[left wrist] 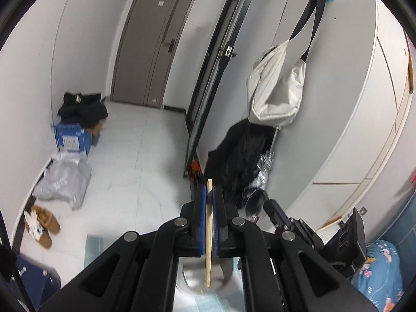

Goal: Organize utensils
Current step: 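Carry the spoon and chopstick up over the white utensil holder with both tools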

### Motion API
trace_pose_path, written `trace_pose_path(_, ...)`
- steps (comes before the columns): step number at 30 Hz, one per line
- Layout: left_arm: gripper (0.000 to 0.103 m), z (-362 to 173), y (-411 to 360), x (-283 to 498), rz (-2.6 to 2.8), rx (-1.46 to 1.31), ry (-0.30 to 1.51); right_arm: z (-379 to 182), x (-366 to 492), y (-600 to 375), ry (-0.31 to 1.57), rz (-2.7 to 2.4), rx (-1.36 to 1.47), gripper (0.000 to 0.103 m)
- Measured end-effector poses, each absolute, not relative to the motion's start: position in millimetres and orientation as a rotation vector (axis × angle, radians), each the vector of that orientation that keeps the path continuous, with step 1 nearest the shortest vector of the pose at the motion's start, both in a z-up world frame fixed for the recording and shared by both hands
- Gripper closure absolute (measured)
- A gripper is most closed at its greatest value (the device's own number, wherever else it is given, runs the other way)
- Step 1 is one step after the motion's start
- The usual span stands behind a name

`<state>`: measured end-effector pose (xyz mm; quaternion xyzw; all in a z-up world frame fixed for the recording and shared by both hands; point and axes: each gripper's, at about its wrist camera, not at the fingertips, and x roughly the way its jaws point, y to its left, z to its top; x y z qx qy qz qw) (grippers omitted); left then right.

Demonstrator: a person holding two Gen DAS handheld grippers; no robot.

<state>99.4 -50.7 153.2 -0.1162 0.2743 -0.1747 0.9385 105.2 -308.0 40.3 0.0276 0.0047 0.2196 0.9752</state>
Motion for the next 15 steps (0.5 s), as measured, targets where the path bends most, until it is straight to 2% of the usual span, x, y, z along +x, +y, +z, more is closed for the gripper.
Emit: trace_pose_path(15,0.102,124.7,-61.2,144.4,-0.361,-0.215,0.576,5.7,169.9,-300.9,-0.028,0.498,0.043,0.103)
